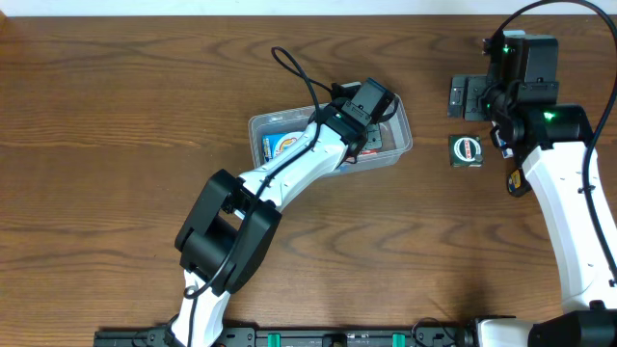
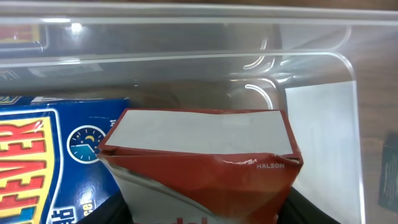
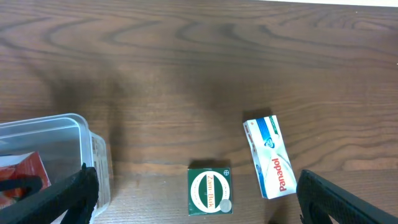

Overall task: Pack container
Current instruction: 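Lower the red box into the container beside the blue box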

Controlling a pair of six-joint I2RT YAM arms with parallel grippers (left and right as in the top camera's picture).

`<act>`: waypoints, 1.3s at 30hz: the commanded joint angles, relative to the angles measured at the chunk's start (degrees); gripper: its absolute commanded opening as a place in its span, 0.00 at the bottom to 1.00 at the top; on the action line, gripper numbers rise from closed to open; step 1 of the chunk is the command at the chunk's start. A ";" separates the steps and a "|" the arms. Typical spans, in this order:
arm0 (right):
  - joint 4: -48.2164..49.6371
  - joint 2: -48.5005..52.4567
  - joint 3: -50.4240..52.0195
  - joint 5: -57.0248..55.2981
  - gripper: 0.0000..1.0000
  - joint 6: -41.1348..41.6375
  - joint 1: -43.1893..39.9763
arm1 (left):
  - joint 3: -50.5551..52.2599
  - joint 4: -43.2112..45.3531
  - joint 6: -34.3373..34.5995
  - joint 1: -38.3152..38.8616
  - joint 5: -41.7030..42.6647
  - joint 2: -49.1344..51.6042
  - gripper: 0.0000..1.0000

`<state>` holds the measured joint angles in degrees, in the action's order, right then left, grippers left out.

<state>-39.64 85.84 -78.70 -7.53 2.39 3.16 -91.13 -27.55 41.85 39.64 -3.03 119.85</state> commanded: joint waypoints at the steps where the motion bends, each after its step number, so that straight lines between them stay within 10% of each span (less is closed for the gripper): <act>1: -0.02 -0.39 -0.35 -0.42 0.99 0.57 -0.13 | -0.33 0.17 0.46 0.00 -1.11 0.09 0.49; 19: -0.02 -0.39 -0.35 -0.42 0.99 0.57 -0.13 | -0.22 -2.32 -0.96 -0.02 -1.11 0.09 0.52; 33: -0.02 -0.39 -0.35 -0.42 0.99 0.57 -0.13 | -0.22 -2.38 -1.51 -0.02 -1.11 0.07 0.73; 39: -0.02 -0.39 -0.35 -0.42 0.99 0.57 -0.13 | -0.35 -1.75 -1.51 -0.02 -1.09 0.02 0.57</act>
<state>-39.64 85.84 -78.70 -7.53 2.39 3.16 -91.13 -29.52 40.77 39.66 -3.09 119.85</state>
